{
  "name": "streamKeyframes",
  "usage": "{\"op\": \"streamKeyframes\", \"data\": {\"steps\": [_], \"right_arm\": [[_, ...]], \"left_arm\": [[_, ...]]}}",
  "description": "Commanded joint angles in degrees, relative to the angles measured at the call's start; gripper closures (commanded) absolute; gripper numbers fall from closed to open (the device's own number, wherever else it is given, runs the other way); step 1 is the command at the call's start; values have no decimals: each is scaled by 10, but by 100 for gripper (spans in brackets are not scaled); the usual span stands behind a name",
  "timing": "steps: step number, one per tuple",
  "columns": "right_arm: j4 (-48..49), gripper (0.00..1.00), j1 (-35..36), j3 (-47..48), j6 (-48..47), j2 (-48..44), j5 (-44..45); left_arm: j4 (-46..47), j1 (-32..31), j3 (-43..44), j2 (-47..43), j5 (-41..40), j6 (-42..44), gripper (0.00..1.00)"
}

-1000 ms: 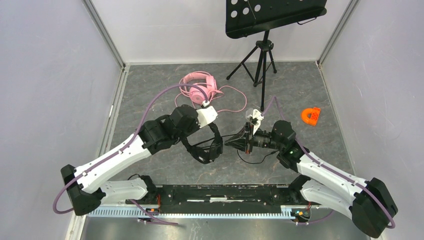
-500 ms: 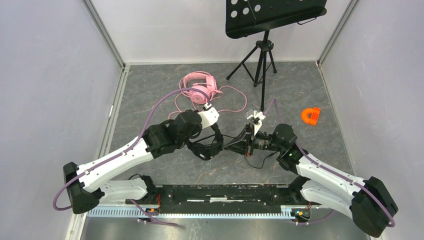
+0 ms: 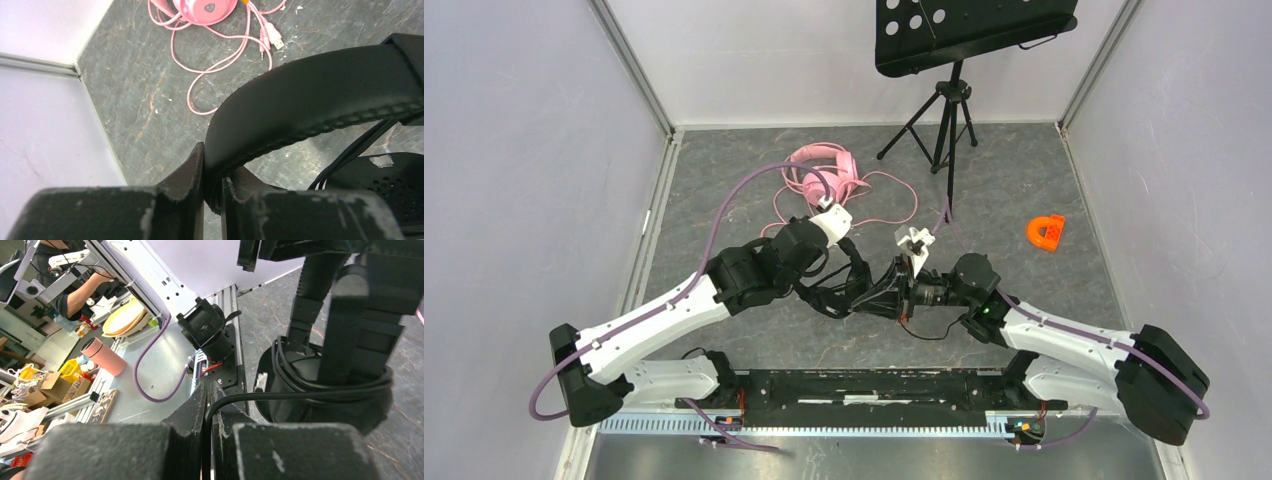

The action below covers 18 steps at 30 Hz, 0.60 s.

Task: Wrap the headphones
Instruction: Wrap the headphones cable around the headphones.

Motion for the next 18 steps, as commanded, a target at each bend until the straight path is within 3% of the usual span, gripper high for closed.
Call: {"op": "streamKeyframes", "data": {"steps": [1, 9, 18], "right_arm": [[64, 92, 30, 46, -4, 11, 13], [11, 91, 58, 51, -71, 3, 78], [-42, 90, 80, 50, -120, -26, 129]], "left_arm": [[-14, 3, 39, -9, -20, -125, 98], [-10, 3, 44, -26, 1, -303, 98], [16, 4, 32, -45, 17, -440, 98]]}}
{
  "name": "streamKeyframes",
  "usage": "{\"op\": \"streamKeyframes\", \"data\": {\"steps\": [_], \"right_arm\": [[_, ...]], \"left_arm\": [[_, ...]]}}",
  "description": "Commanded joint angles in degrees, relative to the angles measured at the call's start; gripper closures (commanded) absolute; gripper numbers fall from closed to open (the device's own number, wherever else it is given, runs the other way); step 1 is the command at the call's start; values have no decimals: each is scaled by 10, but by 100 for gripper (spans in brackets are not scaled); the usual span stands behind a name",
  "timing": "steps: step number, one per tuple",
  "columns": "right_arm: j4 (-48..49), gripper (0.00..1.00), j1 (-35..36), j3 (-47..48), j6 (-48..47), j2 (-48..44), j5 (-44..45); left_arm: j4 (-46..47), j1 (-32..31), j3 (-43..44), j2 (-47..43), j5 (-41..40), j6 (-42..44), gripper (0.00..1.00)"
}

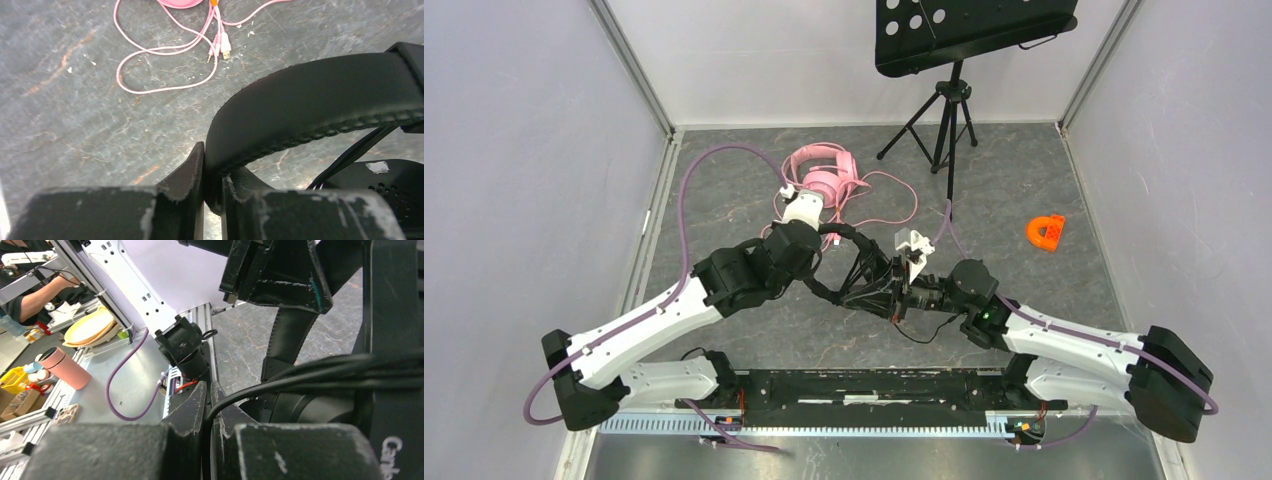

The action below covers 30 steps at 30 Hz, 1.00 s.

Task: Wrap the headphones
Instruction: Wrap the headphones cable around the headphones.

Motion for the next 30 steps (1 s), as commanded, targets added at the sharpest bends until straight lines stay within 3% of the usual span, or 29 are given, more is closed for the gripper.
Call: {"op": "streamKeyframes", "data": {"steps": [1, 17, 30], "right_arm": [[-32, 90, 15, 26, -49, -23, 23], [-100, 89, 43, 54, -94, -18, 83], [-165, 85, 56, 55, -190, -20, 149]], "left_arm": [[63, 3, 11, -34, -14, -145, 98], [151, 4, -47, -69, -22, -258, 98], [198, 4, -53, -78, -4, -300, 98]]}}
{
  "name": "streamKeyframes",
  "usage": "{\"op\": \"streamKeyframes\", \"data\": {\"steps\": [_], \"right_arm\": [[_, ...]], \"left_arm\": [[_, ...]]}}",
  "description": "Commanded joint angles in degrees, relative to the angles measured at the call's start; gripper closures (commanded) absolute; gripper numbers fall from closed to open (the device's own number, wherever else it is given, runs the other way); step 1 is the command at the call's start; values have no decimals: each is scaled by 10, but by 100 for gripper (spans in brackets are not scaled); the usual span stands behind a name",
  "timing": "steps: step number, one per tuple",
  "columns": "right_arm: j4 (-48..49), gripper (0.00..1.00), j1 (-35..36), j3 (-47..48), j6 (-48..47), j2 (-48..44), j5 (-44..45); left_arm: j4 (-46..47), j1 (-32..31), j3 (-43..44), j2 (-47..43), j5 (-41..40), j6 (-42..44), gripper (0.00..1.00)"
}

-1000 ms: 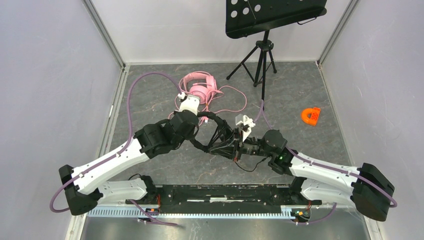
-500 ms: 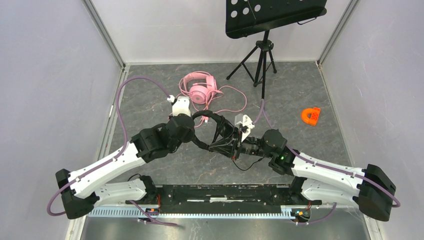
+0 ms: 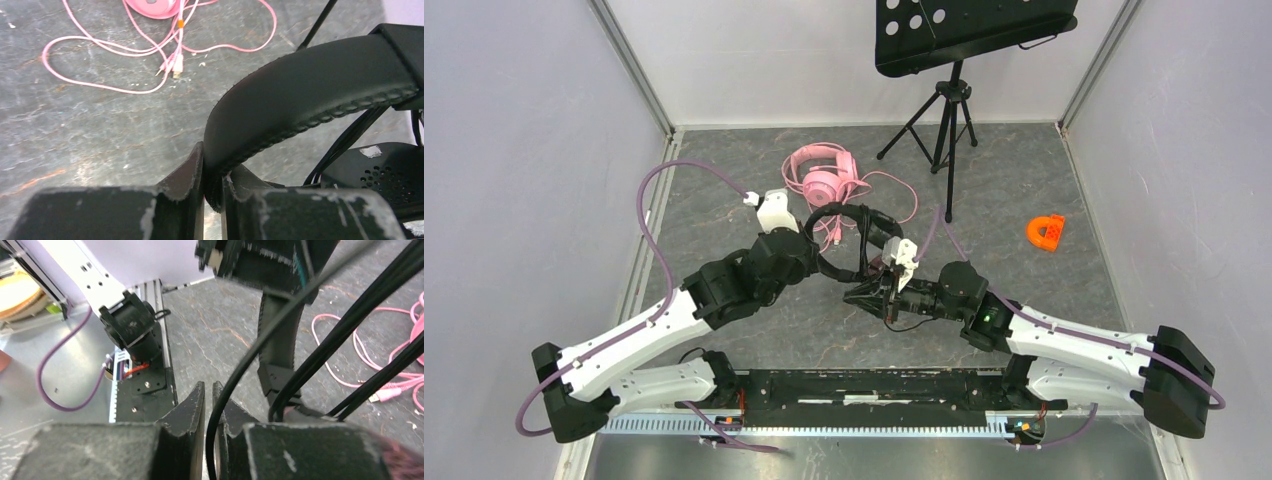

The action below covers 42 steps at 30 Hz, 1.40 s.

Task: Wrap the headphones
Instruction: Wrap the headphones cable around the headphones.

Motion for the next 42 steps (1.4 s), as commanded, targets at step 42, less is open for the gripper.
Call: {"op": "streamKeyframes", "data": {"steps": [42], "right_arm": [[278, 78, 11, -198, -310, 67, 68]], "left_arm": [[77, 2, 63, -50, 29, -72, 98]]}}
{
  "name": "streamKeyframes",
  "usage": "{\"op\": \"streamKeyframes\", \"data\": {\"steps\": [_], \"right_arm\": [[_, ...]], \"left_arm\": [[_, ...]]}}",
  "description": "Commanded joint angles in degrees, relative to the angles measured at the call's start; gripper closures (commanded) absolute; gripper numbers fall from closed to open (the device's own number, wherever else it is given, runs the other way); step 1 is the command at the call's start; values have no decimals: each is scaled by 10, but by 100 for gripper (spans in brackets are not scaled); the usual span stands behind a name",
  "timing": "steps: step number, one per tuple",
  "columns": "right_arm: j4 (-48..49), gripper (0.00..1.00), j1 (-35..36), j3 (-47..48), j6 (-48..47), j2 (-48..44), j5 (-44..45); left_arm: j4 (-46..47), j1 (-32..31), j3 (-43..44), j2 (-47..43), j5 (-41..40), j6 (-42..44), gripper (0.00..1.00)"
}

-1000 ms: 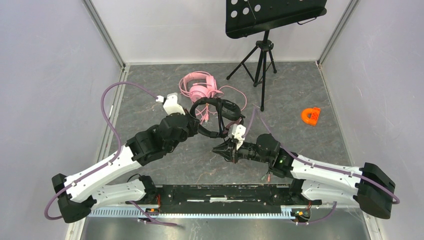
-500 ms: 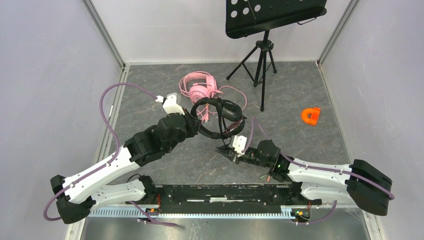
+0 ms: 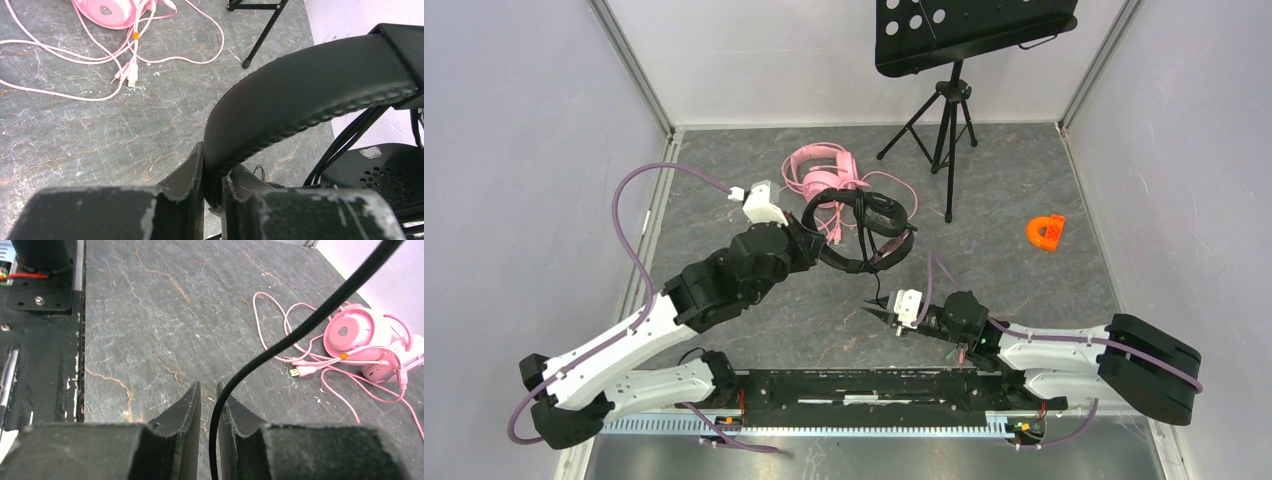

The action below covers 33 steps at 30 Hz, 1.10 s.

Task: Wrap the headphones
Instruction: Wrap the headphones cable around the headphones.

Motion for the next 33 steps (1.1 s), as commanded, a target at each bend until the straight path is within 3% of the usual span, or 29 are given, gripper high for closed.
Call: {"op": "streamKeyframes", "data": {"steps": [1, 14, 23, 28, 33], "right_arm": [[55, 78, 4, -14, -35, 9, 15], [115, 81, -4, -39, -40, 90, 34], [134, 94, -24, -47, -22, 111, 16], [115, 100, -37, -40, -22, 104, 16], [100, 99, -72, -42, 0, 72, 18]], "left_arm": [[38, 1, 40, -17, -15, -19, 98], [16, 0, 85, -15, -13, 0, 98], [-4, 0, 119, -23, -10, 19, 98], [-2, 0, 141, -21, 47, 39, 98], [-6, 0, 149, -30, 165, 120, 98]]}}
